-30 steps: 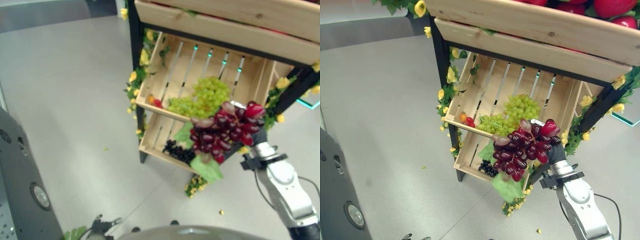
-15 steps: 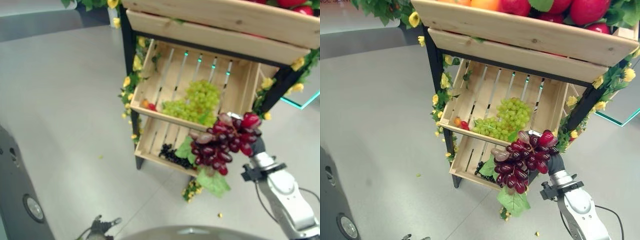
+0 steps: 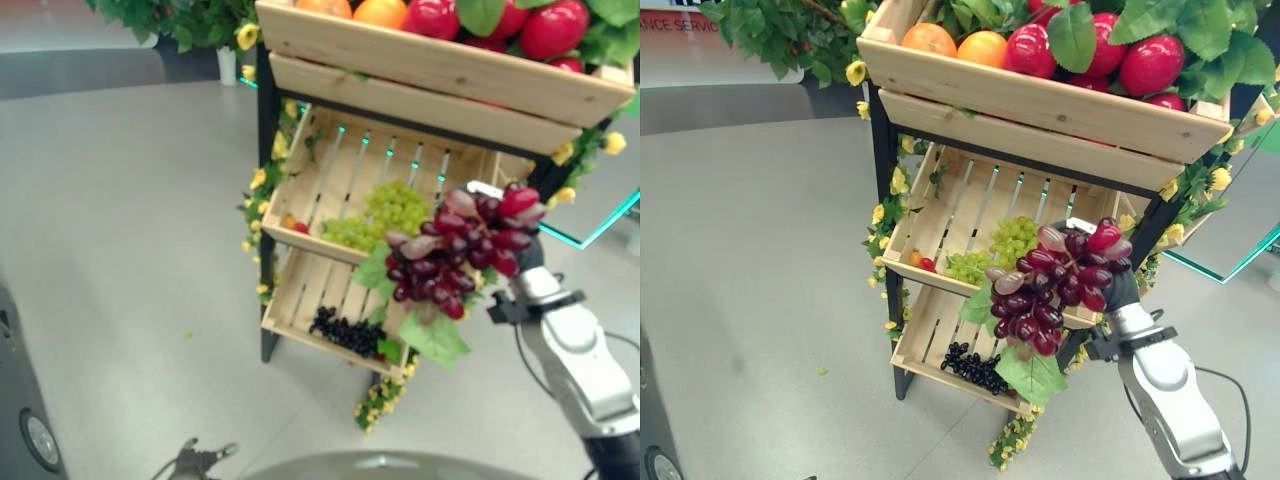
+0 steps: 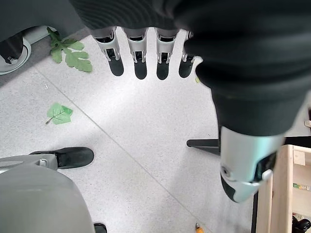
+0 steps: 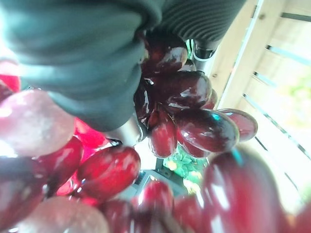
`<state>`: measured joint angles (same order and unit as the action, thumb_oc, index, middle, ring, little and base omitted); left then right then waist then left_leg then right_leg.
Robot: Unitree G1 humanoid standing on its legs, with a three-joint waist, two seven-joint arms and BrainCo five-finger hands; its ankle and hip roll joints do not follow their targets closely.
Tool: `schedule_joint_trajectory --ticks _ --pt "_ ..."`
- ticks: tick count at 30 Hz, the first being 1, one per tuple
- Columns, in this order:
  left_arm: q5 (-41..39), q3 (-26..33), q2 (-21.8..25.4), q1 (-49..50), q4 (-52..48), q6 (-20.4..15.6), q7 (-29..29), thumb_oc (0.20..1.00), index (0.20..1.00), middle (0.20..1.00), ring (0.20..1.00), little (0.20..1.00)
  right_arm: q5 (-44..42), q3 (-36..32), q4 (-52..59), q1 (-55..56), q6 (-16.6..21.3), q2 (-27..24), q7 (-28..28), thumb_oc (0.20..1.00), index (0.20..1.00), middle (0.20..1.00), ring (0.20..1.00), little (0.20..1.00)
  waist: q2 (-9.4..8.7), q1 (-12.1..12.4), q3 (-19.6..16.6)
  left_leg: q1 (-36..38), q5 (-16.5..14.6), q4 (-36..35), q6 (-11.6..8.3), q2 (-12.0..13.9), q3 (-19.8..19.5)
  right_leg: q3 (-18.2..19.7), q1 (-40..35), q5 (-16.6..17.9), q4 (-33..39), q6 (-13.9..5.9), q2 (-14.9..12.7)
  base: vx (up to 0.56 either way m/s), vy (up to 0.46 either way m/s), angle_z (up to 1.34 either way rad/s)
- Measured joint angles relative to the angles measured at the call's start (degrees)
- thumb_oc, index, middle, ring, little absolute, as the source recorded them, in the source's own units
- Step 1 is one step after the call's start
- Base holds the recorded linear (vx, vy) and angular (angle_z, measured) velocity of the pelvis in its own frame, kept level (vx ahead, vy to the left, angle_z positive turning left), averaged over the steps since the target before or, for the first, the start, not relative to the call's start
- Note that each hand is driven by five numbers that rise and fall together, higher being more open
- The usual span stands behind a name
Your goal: Pick up the fruits from the basket on one side to the basket on the other side
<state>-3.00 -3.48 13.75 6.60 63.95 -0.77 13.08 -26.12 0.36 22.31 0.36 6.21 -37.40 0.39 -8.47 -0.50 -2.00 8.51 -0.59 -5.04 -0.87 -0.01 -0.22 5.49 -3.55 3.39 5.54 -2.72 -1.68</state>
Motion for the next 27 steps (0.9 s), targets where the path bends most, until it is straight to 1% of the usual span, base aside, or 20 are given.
schedule_joint_trajectory --ticks 2,3,7,12,14,15,16,17,18,19,20,21,22,23,24,25,26,27 --pt "0.0 0.0 0.0 0.1 0.4 0.2 -0.2 1.0 1.0 1.0 1.0 1.0 -0.4 0.2 -1.1 -1.4 0.0 -0.4 -0.7 0.2 0.2 0.2 0.2 0.2 0.07 0.5 0.0 -0.1 0.0 0.0 0.01 0.0 0.0 0.0 0.0 0.0 0.0 0.0 0.0 0.0 0.0 0.0" --pt "0.0 -0.1 0.0 0.3 0.5 0.3 -0.3 1.0 1.0 1.0 1.0 1.0 -0.4 0.5 -2.0 -2.7 0.0 -1.2 -1.0 0.2 0.2 0.2 0.2 0.2 0.21 1.1 0.1 -0.1 0.0 0.0 0.01 -0.1 0.0 0.0 0.0 0.0 0.0 -0.01 0.0 0.0 0.0 0.0" --pt "-0.1 -1.6 0.1 0.3 0.7 0.4 -0.8 1.0 1.0 1.0 1.0 1.0 -0.6 0.9 -6.1 -5.5 -0.3 -4.3 -2.1 0.2 0.2 0.2 0.2 0.2 0.35 1.5 0.3 -0.2 0.0 0.0 0.02 -0.1 -0.1 -0.1 0.1 0.0 0.0 -0.01 0.0 0.0 0.0 0.0" --pt "-0.6 -2.6 -0.3 1.0 1.1 0.5 -1.1 1.0 1.0 1.0 1.0 1.0 -2.8 4.7 -12.5 -12.2 -1.4 -8.4 -3.5 0.2 0.2 0.2 0.2 0.2 1.01 1.5 1.5 -0.2 -0.2 -0.1 0.07 -0.1 -0.2 -0.1 0.1 0.0 0.0 -0.03 -0.1 0.02 0.003 0.0" --pt "-1.4 -3.4 -0.3 1.0 1.5 0.5 -1.4 1.0 1.0 1.0 1.0 1.0 -2.9 6.1 -15.6 -15.0 -2.0 -9.2 -3.9 0.2 0.2 0.2 0.2 0.2 1.23 1.5 1.8 -0.4 -0.2 -0.1 0.08 -0.1 -0.2 -0.1 0.4 0.0 0.0 -0.03 -0.1 0.0 0.0 0.0" --pt "-2.3 -4.7 -0.2 1.2 1.7 0.5 -1.6 1.0 1.0 1.0 1.0 1.0 -3.2 8.3 -18.7 -18.0 -2.2 -9.8 -4.2 0.2 0.2 0.2 0.2 0.2 1.43 1.4 1.8 -0.9 -0.2 0.0 0.09 -0.2 -0.2 -0.1 0.9 0.0 0.0 -0.07 -0.1 0.0 0.0 0.0" --pt "-2.4 -4.9 -0.3 0.7 1.8 0.4 -1.9 1.0 1.0 1.0 1.0 1.0 -3.9 8.7 -19.5 -18.7 -2.8 -11.0 -4.8 0.2 0.2 0.2 0.2 0.2 1.63 1.5 2.2 -1.3 -0.1 0.0 0.14 -0.2 -0.2 -0.1 1.2 0.1 0.0 -0.1 -0.1 0.0 0.0 0.0" --pt "-2.5 -5.0 -0.3 0.7 1.9 0.4 -2.0 1.0 1.0 1.0 1.0 1.0 -3.9 9.3 -20.4 -19.5 -2.9 -11.2 -4.8 0.2 0.2 0.2 0.2 0.2 1.78 1.7 2.4 -1.4 -0.1 0.0 0.14 -0.2 -0.2 -0.2 1.2 0.1 0.0 -0.08 -0.1 0.0 0.0 0.0" --pt "-2.6 -5.1 -0.3 0.8 2.0 0.4 -2.0 1.0 1.0 1.0 1.0 1.0 -3.9 9.9 -21.2 -20.2 -3.1 -11.2 -4.8 0.2 0.2 0.2 0.2 0.2 1.91 1.5 2.6 -1.4 -0.1 0.0 0.15 -0.2 -0.3 -0.2 1.2 0.2 0.0 -0.04 -0.1 0.0 0.0 0.0" --pt "-2.8 -5.5 -0.4 1.1 2.1 0.4 -2.1 1.0 1.0 1.0 1.0 1.0 -4.1 12.2 -23.8 -22.8 -3.2 -11.2 -5.0 0.2 0.2 0.2 0.2 0.2 2.19 1.7 2.8 -1.4 -0.1 0.0 0.2 -0.2 -0.3 -0.4 1.2 0.5 0.0 0.31 0.0 0.0 0.0 0.0" --pt "-2.9 -6.0 -0.3 0.9 2.3 0.5 -2.2 1.0 1.0 1.0 1.0 1.0 -4.4 13.0 -25.0 -23.8 -3.5 -11.3 -5.1 0.2 0.2 0.2 0.2 0.2 2.28 1.4 2.8 -1.5 -0.1 0.0 0.2 -0.2 -0.3 -0.3 1.3 0.5 0.0 0.31 0.0 0.0 0.0 0.0" --pt "-2.9 -6.6 -0.2 0.8 2.3 0.4 -2.3 1.0 1.0 1.0 1.0 1.0 -4.9 14.4 -27.9 -25.9 -3.8 -11.3 -5.5 0.2 0.2 0.2 0.2 0.2 2.31 2.1 2.9 -2.2 -0.1 0.1 0.21 -0.2 -0.4 -0.6 1.9 0.5 0.0 0.32 0.0 0.0 0.0 0.0" --pt "-3.0 -6.6 -0.1 0.5 2.3 0.4 -2.4 1.0 1.0 1.0 1.0 1.0 -4.9 15.0 -29.4 -27.1 -4.0 -11.4 -5.8 0.2 0.2 0.2 0.2 0.2 2.23 2.1 3.2 -2.3 0.0 0.1 0.25 -0.2 -0.4 -0.6 1.9 0.6 0.0 0.36 0.0 0.0 0.0 0.0" --pt "-3.7 -6.7 -0.1 0.2 2.4 0.4 -2.5 1.0 1.0 1.0 1.0 1.0 -5.0 16.9 -34.0 -30.2 -4.6 -11.6 -6.2 0.2 0.2 0.2 0.2 0.2 2.24 2.8 3.7 -2.3 0.0 0.1 0.25 -0.2 -0.4 -0.6 2.0 0.6 0.0 0.34 0.0 0.0 0.0 0.0" --pt "-4.1 -6.9 -0.2 -0.2 2.4 0.4 -2.5 1.0 1.0 1.0 1.0 1.0 -5.0 16.9 -35.2 -30.4 -4.8 -11.8 -6.6 0.2 0.2 0.2 0.2 0.2 2.23 2.9 3.8 -2.4 0.0 0.1 0.25 -0.2 -0.4 -0.6 2.0 0.6 0.0 0.34 0.0 -0.02 0.002 0.05" --pt "-4.7 -7.4 -0.1 -0.5 2.4 0.3 -2.7 1.0 1.0 1.0 1.0 1.0 -5.0 18.9 -39.3 -33.6 -5.2 -11.6 -7.0 0.2 0.2 0.2 0.2 0.2 2.3 3.6 4.0 -2.8 0.0 0.1 0.26 -0.3 -0.6 -0.9 2.4 0.6 0.0 0.33 -0.1 -0.02 0.003 0.05" --pt "-4.7 -7.8 0.0 -0.8 2.4 0.3 -2.8 1.0 1.0 1.0 1.0 1.0 -5.0 19.3 -40.8 -34.9 -5.4 -11.6 -7.1 0.2 0.2 0.2 0.2 0.2 2.29 3.6 4.0 -3.3 0.0 0.0 0.3 -0.3 -0.6 -1.0 2.9 0.6 0.0 0.32 -0.2 -0.01 0.003 0.06" --pt "-4.8 -8.6 0.1 -1.2 2.6 0.2 -2.9 1.0 1.0 1.0 1.0 1.0 -5.0 20.3 -43.9 -37.8 -5.4 -11.7 -7.4 0.2 0.2 0.2 0.2 0.2 2.4 4.2 4.3 -4.4 0.1 0.1 0.35 -0.4 -0.8 -1.2 3.9 0.7 0.0 0.2 -0.3 0.0 0.0 0.0"
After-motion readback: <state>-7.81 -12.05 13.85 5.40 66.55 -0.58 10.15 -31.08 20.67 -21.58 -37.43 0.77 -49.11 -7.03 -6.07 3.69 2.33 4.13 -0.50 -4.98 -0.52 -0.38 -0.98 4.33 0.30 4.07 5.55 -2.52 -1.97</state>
